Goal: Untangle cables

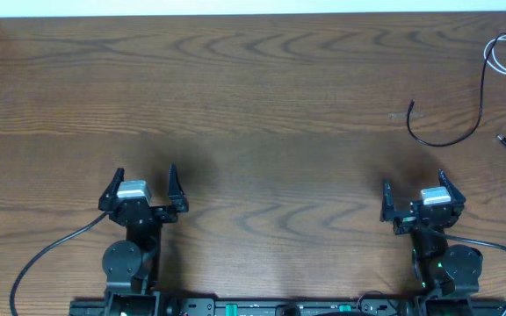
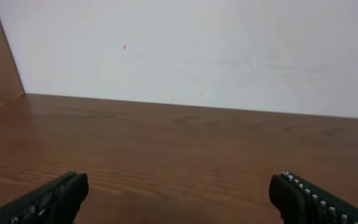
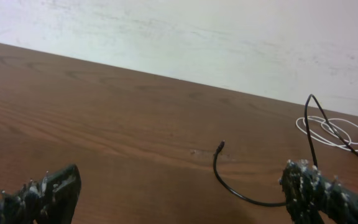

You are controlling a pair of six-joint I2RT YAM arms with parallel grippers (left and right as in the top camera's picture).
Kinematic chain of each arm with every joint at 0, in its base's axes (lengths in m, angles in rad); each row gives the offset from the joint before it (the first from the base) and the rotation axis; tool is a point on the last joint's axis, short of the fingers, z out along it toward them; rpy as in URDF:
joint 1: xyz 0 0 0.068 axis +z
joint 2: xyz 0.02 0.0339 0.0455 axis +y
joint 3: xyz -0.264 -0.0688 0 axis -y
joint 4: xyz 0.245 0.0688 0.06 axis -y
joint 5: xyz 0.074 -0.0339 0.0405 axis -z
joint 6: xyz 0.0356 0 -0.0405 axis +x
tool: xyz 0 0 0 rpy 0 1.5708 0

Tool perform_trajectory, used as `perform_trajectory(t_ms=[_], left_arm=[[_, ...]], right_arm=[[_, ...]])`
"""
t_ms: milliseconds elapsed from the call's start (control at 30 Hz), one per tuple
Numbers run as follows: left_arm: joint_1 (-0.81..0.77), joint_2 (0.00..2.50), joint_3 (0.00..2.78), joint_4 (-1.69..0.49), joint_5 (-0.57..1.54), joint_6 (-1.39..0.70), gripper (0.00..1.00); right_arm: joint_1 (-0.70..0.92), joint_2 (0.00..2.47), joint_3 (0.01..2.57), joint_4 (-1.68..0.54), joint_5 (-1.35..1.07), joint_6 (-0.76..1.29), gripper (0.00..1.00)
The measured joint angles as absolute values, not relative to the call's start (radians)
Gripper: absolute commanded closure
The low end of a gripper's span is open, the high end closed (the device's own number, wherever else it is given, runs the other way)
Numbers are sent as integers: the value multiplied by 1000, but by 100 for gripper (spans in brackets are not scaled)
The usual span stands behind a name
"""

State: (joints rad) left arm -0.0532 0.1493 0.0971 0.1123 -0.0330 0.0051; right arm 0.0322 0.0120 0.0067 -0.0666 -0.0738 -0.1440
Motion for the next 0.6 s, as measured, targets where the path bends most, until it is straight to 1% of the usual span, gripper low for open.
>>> perform_trajectory(t_ms=[133, 233, 367, 600], left_arm=[[-54, 102, 38, 113, -33, 24, 2], [-54, 73, 6, 57, -33, 28, 2], [-54, 46, 14, -16, -25, 28, 2], [-60, 11, 21, -29, -2, 28, 2]], right_arm=[[32, 12, 7, -67, -74, -144, 1], [32, 12, 7, -67, -74, -144, 1], [32, 12, 7, -66, -74, -144, 1], [32, 12, 7, -67, -74, -144, 1]])
